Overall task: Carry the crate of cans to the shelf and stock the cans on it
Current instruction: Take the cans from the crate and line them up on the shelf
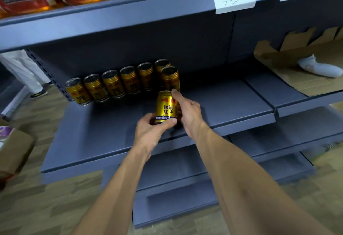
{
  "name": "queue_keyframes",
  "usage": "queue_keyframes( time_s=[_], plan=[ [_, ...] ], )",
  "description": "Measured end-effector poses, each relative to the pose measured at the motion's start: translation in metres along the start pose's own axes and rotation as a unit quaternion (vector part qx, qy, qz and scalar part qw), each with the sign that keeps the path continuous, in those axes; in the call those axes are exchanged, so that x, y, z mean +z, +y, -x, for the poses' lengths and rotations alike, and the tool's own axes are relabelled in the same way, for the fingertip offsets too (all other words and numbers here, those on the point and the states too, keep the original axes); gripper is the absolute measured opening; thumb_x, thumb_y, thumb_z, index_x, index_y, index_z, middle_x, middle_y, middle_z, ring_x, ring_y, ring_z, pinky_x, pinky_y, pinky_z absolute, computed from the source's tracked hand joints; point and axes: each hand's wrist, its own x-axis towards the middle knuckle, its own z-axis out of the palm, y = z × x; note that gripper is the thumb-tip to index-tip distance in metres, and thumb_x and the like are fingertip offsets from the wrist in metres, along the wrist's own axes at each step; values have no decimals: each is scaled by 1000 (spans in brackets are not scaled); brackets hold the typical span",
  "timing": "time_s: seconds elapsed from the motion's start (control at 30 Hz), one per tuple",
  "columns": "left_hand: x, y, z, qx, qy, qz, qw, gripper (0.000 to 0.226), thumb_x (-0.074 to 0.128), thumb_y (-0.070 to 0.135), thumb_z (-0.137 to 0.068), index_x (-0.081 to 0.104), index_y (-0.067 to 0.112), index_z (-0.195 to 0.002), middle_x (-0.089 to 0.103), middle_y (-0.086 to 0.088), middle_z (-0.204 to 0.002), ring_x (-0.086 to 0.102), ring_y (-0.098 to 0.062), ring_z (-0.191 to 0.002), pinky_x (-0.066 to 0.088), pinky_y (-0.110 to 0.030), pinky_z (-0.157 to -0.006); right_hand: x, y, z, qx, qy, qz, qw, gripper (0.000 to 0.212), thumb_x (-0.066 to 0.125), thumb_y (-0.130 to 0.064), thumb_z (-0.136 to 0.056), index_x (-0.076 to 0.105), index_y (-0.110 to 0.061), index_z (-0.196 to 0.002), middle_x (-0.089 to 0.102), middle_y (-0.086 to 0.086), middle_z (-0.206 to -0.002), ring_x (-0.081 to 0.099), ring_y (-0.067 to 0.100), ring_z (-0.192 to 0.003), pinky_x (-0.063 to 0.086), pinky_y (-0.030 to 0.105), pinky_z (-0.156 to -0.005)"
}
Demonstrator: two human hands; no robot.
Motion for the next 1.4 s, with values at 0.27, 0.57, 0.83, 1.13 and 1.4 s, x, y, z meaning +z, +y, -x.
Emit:
queue_keyframes(
  time_s=[0.27,0.57,0.83,1.13,1.4],
  plan=[
    [-16,7,-8,-65,-8,121,990,29,72,31,-85,72,6,-99,76,-12,-91,70,-27,-82,55,-37,-88,23,-15,-2,33,-47,20,998,29,78,-42,-80,74,-16,-93,77,9,-95,73,25,-93,57,43,-93],
    [-16,14,-16,-29,17,70,997,25,71,29,-82,68,13,-102,76,-8,-90,73,-23,-78,56,-32,-75,48,-16,-6,-26,-62,34,997,13,77,-13,-78,75,-16,-90,75,5,-93,70,22,-92,59,38,-83],
    [-14,8,-25,37,162,-32,986,20,66,24,-83,58,27,-101,65,6,-84,60,-10,-78,44,-24,-62,67,3,-7,-214,6,299,930,31,55,-51,-89,68,-24,-97,69,-1,-95,63,20,-93,53,40,-85],
    [-19,8,-41,66,185,-94,976,19,69,23,-85,58,22,-100,58,11,-78,51,1,-68,37,-15,-55,63,3,-20,-255,11,319,913,22,59,-36,-90,70,-17,-88,72,1,-88,65,25,-87,55,43,-82],
    [-23,6,-60,75,161,-103,979,12,68,16,-83,64,22,-92,64,7,-81,58,-6,-78,42,-24,-64,48,12,-35,-296,-16,374,879,22,60,-29,-89,66,-16,-105,70,3,-103,63,25,-98,54,42,-87]
  ],
)
